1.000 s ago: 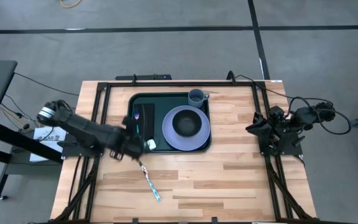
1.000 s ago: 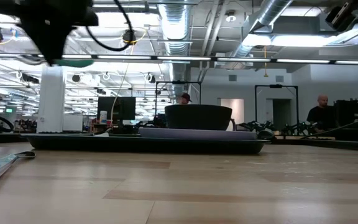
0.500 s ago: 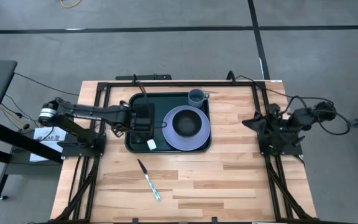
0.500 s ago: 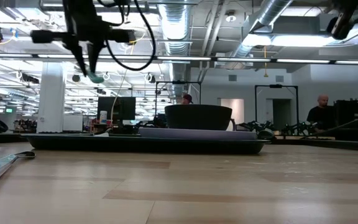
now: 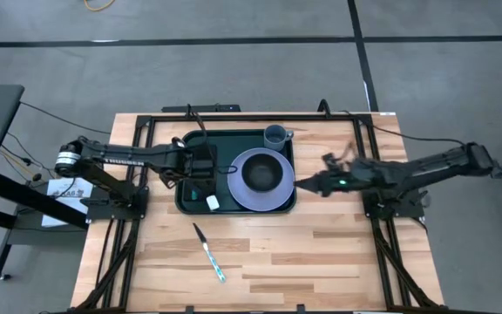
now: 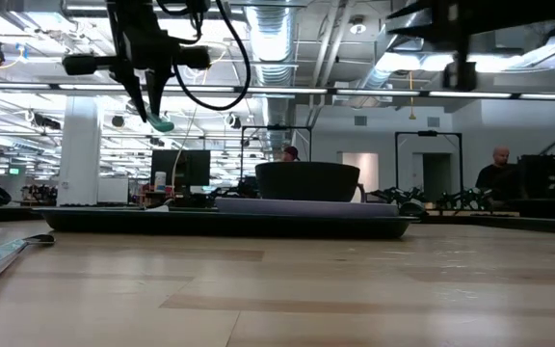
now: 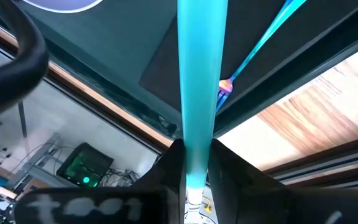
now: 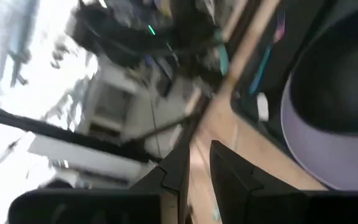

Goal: Set up tray
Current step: Put the blue spoon on the black table napkin to the right of the purple fork

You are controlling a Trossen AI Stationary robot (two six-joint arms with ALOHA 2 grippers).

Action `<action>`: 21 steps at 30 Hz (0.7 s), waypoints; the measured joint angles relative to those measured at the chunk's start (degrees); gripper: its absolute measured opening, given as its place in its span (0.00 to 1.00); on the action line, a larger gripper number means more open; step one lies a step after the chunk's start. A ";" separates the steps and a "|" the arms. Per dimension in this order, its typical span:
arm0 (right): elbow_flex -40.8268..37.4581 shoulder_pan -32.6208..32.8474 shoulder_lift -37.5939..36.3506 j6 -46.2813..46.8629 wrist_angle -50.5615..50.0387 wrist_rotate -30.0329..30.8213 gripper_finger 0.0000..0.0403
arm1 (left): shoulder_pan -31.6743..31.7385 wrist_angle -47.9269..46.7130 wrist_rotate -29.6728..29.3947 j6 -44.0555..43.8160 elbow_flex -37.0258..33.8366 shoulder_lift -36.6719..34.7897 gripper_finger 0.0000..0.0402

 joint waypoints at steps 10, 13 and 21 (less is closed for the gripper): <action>17.54 -14.79 28.62 -7.10 0.03 -27.77 0.14 | -0.02 -0.01 0.28 -0.77 1.61 0.00 0.07; 23.81 -16.24 35.70 -11.91 0.01 -32.05 0.14 | 0.28 0.89 0.09 -1.54 3.53 0.00 0.07; 36.71 -18.99 47.21 -17.93 -0.14 -32.65 0.14 | 1.77 1.80 -1.46 -1.61 7.81 -0.07 0.07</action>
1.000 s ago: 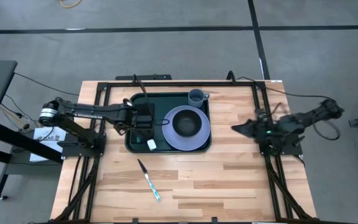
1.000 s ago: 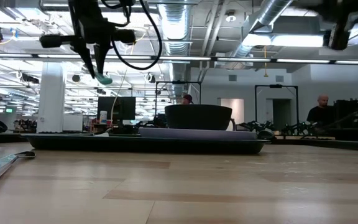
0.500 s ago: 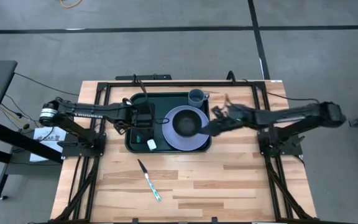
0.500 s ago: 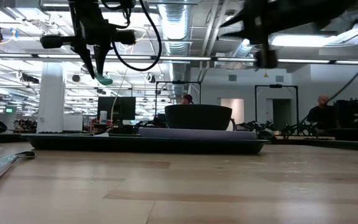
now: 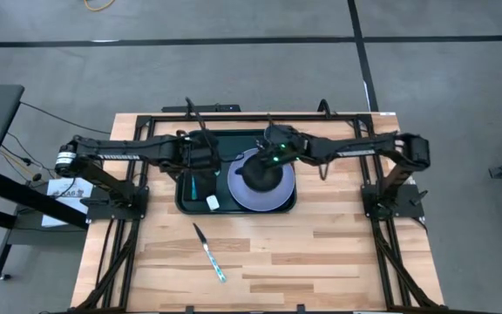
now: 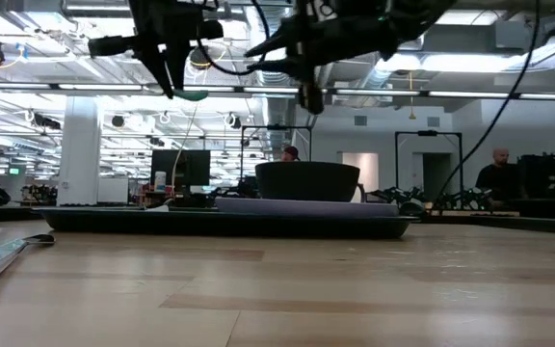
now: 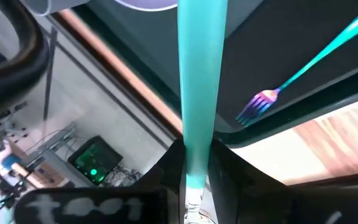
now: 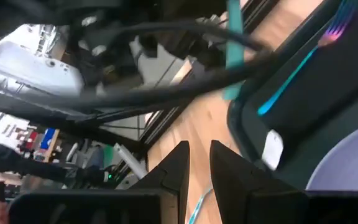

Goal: Set up tray
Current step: Put the blue spoon on the black table napkin to the right of the purple fork

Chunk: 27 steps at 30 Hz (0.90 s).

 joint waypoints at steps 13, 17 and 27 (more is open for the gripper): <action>7.37 -3.61 8.37 -2.05 4.56 -1.62 0.16 | 1.01 -0.56 -2.11 0.20 2.26 0.00 0.07; 7.39 -4.33 8.30 -1.96 5.72 -1.96 0.24 | 1.91 -0.44 -2.47 0.26 2.26 0.00 0.07; 7.39 -5.67 8.32 -1.58 4.93 0.68 0.45 | 3.19 3.48 -3.81 3.53 2.26 0.00 0.07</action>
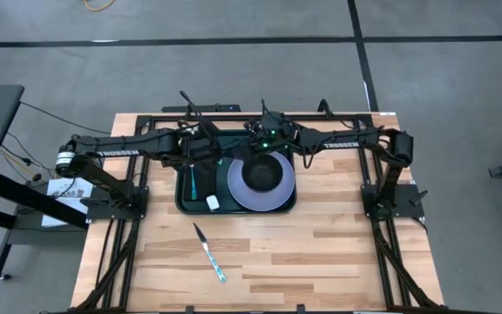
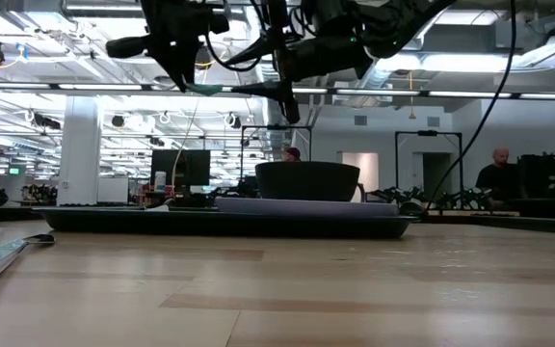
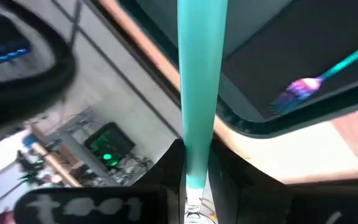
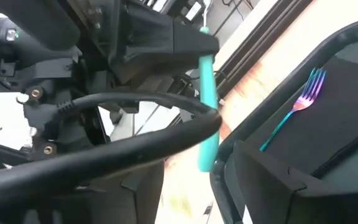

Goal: Set up tray
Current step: Put the blue spoon on the black table napkin to the right of the purple fork

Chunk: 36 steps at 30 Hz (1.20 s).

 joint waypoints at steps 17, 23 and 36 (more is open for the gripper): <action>-0.04 0.07 0.00 0.02 -0.16 -0.80 0.38 | -0.59 14.66 -2.88 13.29 0.00 0.00 0.07; -0.07 0.05 0.00 0.01 -0.16 -0.89 0.27 | -0.57 14.33 -2.88 13.33 0.00 0.00 0.07; -0.17 0.00 0.07 -0.40 -0.19 -0.41 0.11 | -0.59 14.33 -3.38 12.31 0.00 0.00 0.08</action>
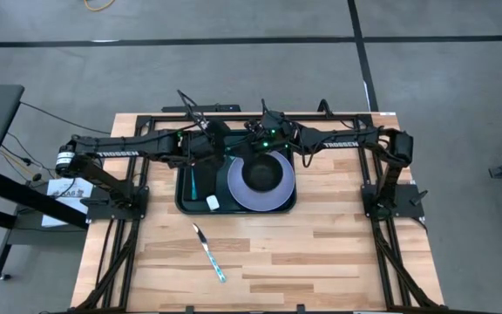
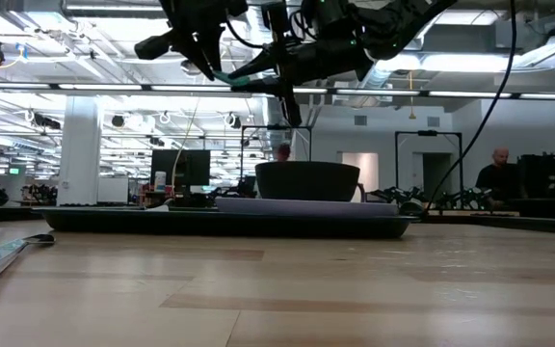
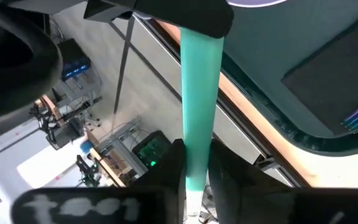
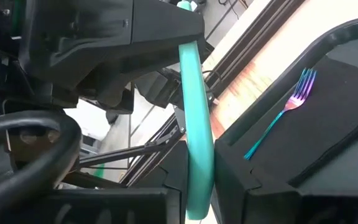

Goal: Set up tray
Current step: Put the blue spoon on the black table napkin to the right of the purple fork

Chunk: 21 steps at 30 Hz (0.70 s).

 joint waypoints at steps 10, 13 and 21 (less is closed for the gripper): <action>0.09 1.48 -0.04 1.88 0.75 4.87 0.11 | 0.59 -0.91 -11.23 -11.94 0.00 -0.22 0.36; 0.09 1.63 -0.04 3.67 0.49 5.53 0.11 | 1.00 -3.74 -11.53 -17.69 0.00 -1.70 0.39; 0.13 4.08 5.64 16.25 11.04 6.68 0.11 | 1.57 -7.66 -10.66 -40.87 0.00 -10.18 0.38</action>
